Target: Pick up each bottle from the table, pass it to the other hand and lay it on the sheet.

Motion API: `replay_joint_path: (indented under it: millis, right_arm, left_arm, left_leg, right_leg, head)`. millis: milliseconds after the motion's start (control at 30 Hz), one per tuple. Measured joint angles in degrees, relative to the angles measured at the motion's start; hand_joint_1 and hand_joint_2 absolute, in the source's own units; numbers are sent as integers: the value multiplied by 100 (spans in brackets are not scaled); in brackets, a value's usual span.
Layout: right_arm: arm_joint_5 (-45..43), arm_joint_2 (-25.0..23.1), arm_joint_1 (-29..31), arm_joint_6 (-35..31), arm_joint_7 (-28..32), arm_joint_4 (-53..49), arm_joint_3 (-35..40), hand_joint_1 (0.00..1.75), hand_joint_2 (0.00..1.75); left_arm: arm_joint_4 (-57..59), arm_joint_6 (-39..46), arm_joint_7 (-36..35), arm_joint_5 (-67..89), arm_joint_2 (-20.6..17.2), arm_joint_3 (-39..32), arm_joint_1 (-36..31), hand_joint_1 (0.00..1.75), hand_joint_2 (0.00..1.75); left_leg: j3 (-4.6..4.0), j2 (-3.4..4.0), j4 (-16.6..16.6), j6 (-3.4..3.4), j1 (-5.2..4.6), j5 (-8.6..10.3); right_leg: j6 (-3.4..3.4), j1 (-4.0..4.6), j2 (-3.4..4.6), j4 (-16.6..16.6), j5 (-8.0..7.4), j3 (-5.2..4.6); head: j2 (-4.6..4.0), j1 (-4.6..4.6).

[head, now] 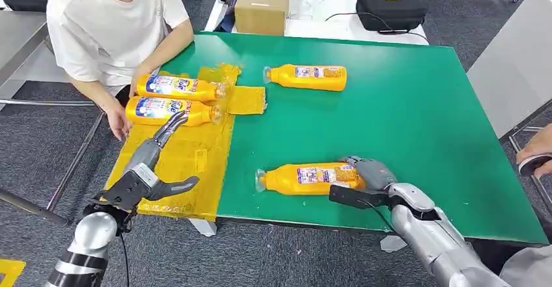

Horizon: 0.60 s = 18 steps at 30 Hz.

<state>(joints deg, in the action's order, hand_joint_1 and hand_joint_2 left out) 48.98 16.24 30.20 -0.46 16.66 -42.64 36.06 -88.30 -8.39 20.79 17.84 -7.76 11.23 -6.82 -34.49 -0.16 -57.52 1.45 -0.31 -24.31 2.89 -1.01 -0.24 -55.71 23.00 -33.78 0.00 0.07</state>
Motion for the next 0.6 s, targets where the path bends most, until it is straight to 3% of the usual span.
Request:
replay_joint_path:
  millis: [100,600]
  right_arm:
    - [-96,-9,-20,-96,90,18,22,173,175]
    - [-398,-35,-142,-372,385,68,6,175,175]
  left_arm:
    - [0,-2,24,0,0,22,-32,0,175]
    - [46,-20,112,-79,9,68,-164,0,175]
  left_leg:
    - [-1,0,0,0,0,0]
    - [-1,0,0,0,0,0]
  right_leg:
    - [0,0,0,0,0,0]
    - [0,0,0,0,1,0]
  head:
    - [0,0]
    - [0,2]
